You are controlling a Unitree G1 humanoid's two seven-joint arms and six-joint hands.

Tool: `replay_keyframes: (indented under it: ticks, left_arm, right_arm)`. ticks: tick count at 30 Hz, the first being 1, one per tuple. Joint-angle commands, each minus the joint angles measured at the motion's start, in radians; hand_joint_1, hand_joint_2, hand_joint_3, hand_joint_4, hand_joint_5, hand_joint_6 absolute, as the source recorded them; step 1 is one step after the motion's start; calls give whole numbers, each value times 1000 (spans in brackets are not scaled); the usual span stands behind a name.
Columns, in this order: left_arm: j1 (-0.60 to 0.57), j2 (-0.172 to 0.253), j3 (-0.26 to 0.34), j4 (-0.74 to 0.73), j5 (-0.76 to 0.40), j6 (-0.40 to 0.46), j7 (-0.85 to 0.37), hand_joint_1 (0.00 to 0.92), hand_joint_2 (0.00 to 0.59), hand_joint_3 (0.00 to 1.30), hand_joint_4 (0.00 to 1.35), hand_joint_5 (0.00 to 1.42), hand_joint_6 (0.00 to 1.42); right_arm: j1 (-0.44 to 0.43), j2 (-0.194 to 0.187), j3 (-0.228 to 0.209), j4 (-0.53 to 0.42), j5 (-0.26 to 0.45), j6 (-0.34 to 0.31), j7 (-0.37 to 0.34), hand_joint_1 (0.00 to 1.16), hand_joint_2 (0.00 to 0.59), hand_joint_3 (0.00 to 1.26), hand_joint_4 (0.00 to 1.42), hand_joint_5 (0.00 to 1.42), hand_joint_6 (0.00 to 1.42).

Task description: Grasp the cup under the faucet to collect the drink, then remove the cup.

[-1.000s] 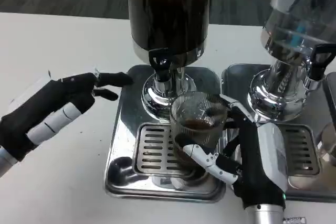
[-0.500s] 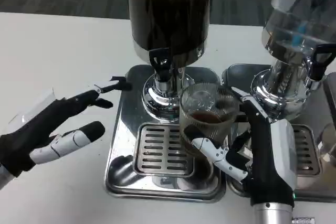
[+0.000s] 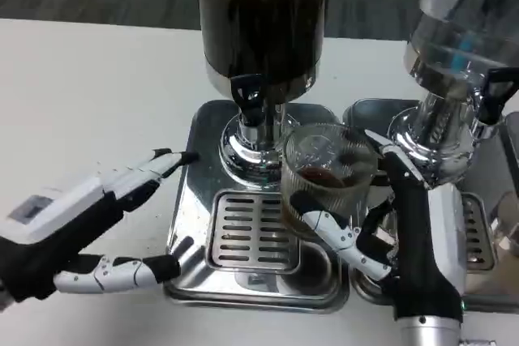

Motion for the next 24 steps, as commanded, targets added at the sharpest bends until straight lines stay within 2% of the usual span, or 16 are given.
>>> replay_keyframes:
  ticks: [1,13,24]
  left_arm:
    - [28,12,-23,-33,30,-7,63,0,90,9,0,0,57]
    - [98,19,-50,-91,0,-17,126,0,91,0,0,0,54]
    - [179,45,-65,-176,-89,-3,102,0,93,0,0,0,54]
  right_arm:
    - [7,-5,0,-44,6,-46,7,615,252,474,610,788,1082]
    - [89,-7,10,-142,12,-69,48,623,244,478,610,789,1082]
    - [197,-26,24,-227,3,-100,85,633,248,486,610,789,1082]
